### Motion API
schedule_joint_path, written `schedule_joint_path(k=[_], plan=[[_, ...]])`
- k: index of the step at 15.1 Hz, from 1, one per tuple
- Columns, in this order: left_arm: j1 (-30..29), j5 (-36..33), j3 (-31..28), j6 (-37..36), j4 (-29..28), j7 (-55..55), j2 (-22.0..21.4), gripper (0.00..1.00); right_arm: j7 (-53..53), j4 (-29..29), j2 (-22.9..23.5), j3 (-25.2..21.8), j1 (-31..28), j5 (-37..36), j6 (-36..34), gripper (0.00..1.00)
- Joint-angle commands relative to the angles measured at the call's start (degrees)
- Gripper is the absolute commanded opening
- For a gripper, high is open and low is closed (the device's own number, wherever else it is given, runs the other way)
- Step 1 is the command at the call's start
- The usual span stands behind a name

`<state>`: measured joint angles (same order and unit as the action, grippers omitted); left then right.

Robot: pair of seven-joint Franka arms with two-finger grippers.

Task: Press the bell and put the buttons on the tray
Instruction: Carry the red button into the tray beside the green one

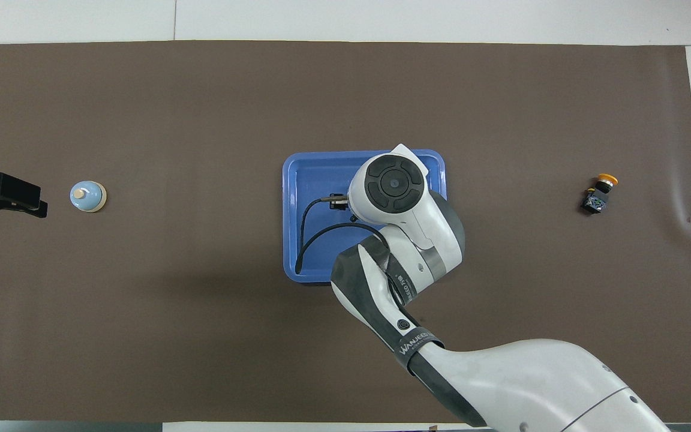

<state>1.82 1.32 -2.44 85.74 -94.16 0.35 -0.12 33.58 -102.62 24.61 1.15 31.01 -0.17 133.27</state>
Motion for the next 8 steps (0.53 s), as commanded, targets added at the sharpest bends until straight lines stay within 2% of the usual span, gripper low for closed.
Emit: schedule_joint_path(k=[1, 3, 4, 5, 8], plan=[[-0.7, 0.0, 0.3, -1.0, 0.6, -0.3, 0.1, 1.00, 0.4, -3.0, -0.9, -0.1, -0.2, 0.1, 2.6, 0.00], [-0.7, 0.0, 0.4, -1.0, 0.6, -0.3, 0.1, 1.00, 3.0, -3.1, -1.0, 0.0, -0.2, 0.1, 2.3, 0.00], [-0.7, 0.0, 0.4, -1.0, 0.6, -0.3, 0.1, 1.00, 4.3, -3.0, -1.1, 0.0, -0.2, 0.1, 2.0, 0.56], [-0.7, 0.0, 0.4, -1.0, 0.6, -0.3, 0.1, 1.00, 5.3, -2.8, -1.1, 0.0, 0.0, 0.1, 1.6, 1.00], [-0.7, 0.0, 0.4, -1.0, 0.6, -0.3, 0.1, 1.00, 8.2, 0.1, -3.1, -0.2, -1.3, 0.2, -4.7, 1.00]])
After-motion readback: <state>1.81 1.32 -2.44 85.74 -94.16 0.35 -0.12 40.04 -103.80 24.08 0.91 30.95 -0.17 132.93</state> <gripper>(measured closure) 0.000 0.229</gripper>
